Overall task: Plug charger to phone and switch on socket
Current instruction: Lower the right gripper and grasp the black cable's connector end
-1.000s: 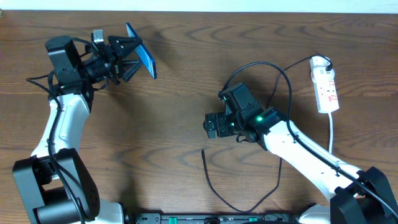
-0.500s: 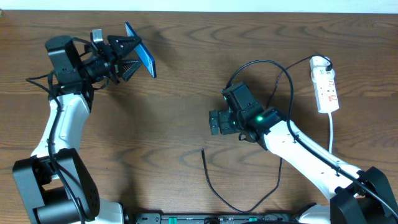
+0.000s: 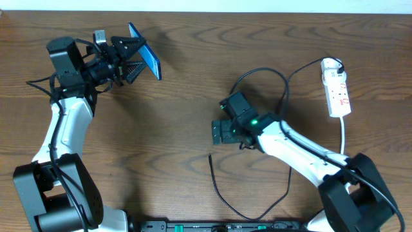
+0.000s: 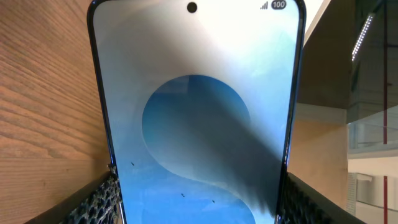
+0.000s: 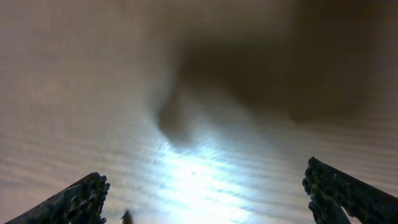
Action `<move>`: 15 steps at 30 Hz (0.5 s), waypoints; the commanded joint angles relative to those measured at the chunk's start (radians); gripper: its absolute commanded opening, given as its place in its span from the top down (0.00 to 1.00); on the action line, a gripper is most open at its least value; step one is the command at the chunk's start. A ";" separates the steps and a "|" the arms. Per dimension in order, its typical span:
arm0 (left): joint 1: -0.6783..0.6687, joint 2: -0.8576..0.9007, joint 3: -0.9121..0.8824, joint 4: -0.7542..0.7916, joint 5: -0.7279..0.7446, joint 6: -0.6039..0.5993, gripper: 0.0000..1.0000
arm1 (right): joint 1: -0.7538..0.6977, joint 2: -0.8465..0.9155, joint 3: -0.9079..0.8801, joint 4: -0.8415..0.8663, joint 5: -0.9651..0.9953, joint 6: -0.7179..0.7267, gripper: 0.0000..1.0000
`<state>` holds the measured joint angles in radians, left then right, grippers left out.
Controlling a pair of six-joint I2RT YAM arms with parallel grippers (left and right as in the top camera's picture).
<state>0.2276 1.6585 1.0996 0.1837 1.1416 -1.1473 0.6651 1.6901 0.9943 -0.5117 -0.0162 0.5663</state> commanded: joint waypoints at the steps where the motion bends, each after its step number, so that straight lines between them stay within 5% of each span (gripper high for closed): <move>1: 0.011 -0.015 0.002 0.012 0.013 0.013 0.93 | 0.052 0.006 0.016 -0.002 -0.045 0.018 0.01; 15: 0.019 -0.015 0.002 0.012 0.024 0.002 0.93 | 0.237 0.007 0.016 -0.070 0.010 0.119 0.01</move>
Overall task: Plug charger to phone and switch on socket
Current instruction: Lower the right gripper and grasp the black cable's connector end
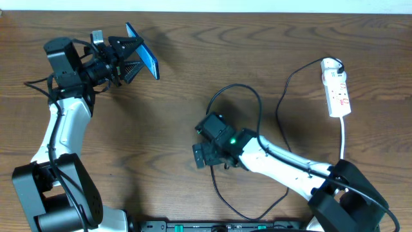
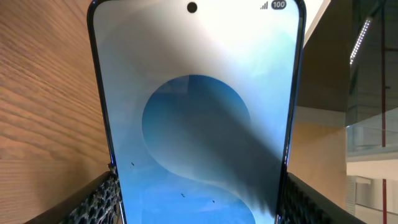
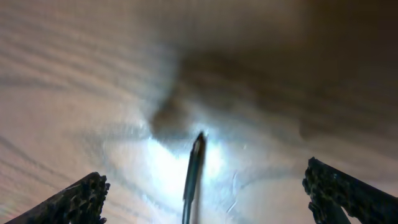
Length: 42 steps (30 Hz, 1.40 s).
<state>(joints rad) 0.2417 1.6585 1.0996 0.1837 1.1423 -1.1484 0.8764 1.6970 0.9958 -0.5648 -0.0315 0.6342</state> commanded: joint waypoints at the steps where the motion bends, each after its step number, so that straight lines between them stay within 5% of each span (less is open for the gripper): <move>1: 0.005 -0.015 0.002 0.012 0.023 0.003 0.93 | 0.032 0.000 0.015 -0.021 0.026 0.058 0.01; 4: 0.005 -0.014 0.002 0.012 0.019 0.003 0.93 | 0.050 0.002 0.015 -0.029 0.026 0.090 0.02; 7: 0.005 -0.015 0.002 0.012 0.017 -0.005 0.93 | 0.068 0.013 0.014 -0.036 0.029 0.096 0.14; 24: 0.005 -0.015 0.002 0.012 0.020 -0.008 0.92 | 0.096 0.140 0.014 -0.037 0.032 0.140 0.18; 29: 0.005 -0.015 0.002 0.012 0.021 -0.008 0.93 | 0.096 0.140 0.014 -0.038 0.025 0.147 0.27; 32: 0.005 -0.015 0.002 0.012 0.021 -0.008 0.93 | 0.096 0.140 0.014 -0.038 0.021 0.147 0.45; 42: 0.005 -0.015 0.002 0.011 0.024 -0.008 0.92 | 0.101 0.140 0.014 -0.039 0.021 0.147 0.62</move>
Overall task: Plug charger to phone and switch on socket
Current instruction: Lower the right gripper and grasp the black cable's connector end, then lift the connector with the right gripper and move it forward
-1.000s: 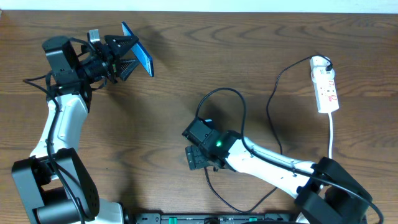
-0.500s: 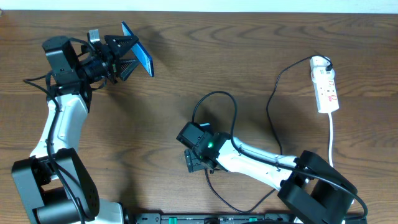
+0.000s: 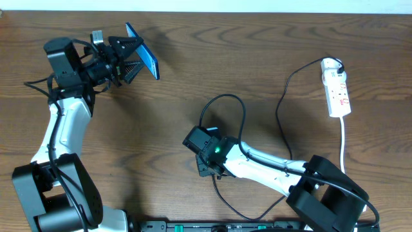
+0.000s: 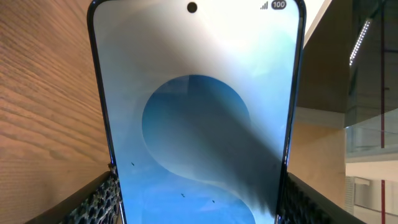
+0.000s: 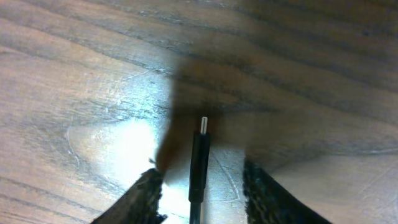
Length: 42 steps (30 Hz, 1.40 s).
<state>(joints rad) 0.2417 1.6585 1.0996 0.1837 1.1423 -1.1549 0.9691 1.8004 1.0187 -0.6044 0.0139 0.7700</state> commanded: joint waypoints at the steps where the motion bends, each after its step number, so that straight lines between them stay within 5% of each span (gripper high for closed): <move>1: 0.005 -0.015 0.002 0.011 0.025 -0.002 0.93 | 0.008 0.037 -0.009 0.002 -0.024 0.011 0.63; 42: 0.005 -0.015 0.002 0.011 0.027 -0.002 0.93 | 0.007 0.037 -0.009 0.018 -0.018 0.011 0.99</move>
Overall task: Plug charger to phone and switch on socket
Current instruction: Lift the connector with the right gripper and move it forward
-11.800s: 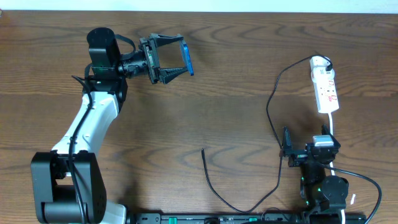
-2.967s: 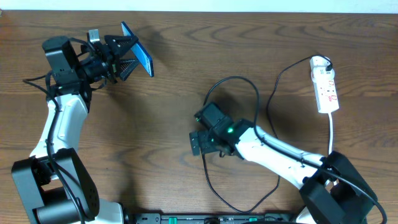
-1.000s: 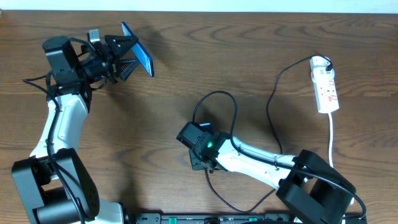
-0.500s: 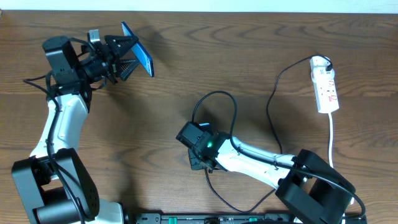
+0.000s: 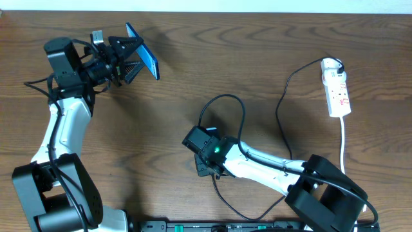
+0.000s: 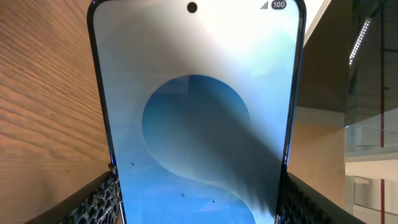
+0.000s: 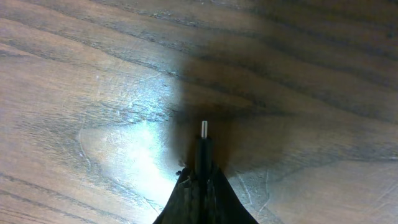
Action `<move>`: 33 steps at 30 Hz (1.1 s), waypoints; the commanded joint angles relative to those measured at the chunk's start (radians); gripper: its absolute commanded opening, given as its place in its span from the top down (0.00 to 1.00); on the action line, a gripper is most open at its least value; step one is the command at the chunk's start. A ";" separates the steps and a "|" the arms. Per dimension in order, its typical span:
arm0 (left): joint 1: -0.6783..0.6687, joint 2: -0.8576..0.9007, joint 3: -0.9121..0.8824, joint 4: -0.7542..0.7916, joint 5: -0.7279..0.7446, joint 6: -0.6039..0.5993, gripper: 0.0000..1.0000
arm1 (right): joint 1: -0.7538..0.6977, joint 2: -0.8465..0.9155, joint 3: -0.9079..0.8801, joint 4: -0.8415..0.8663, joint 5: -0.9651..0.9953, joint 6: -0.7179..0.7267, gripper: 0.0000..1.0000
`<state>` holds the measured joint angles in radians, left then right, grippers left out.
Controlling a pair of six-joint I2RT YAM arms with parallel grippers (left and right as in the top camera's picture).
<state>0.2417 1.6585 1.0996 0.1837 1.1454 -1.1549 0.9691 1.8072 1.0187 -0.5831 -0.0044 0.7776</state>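
My left gripper point(image 5: 129, 64) is shut on a blue phone point(image 5: 143, 59), held up off the table at the far left; its lit screen point(image 6: 196, 118) fills the left wrist view between the fingers point(image 6: 99, 202). My right gripper point(image 5: 205, 169) is low over the table near the front middle, shut on the black charger cable's plug point(image 7: 203, 146), whose metal tip point(image 7: 204, 128) sticks out ahead of the fingers point(image 7: 186, 199). The black cable point(image 5: 222, 100) loops back to a white socket strip point(image 5: 337, 90) at the far right.
The wooden table point(image 5: 193, 77) lies under both arms. A white lead point(image 5: 344, 138) runs from the socket strip toward the front right. A black rail point(image 5: 212, 225) lines the front edge.
My right gripper has shut on the charger plug that lay between its open fingers. The left gripper and phone have not moved.
My right gripper stood open mid-table, near the cable loop. It then lay further left and nearer the front, with the plug's tip in view, then straddling the plug, and now it is shut on it. The left gripper kept the phone raised throughout.
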 commanded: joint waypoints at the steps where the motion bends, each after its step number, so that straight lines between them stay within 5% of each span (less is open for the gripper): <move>1: 0.005 -0.015 0.002 0.011 0.025 -0.001 0.93 | 0.006 0.030 -0.009 -0.002 0.006 0.003 0.99; 15: 0.005 -0.014 0.002 0.012 0.023 -0.001 0.93 | -0.200 0.029 0.065 -0.008 -0.043 -0.077 0.99; 25: 0.005 -0.015 0.002 0.012 0.021 -0.001 0.93 | -0.420 0.029 0.182 0.067 -0.276 -0.189 0.99; 33: 0.005 -0.015 0.002 0.012 0.021 0.002 0.93 | -0.583 0.029 0.191 0.294 -0.644 -0.441 0.99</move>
<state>0.2417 1.6585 1.0996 0.1837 1.1454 -1.1549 0.4309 1.8362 1.1877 -0.3206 -0.4557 0.4751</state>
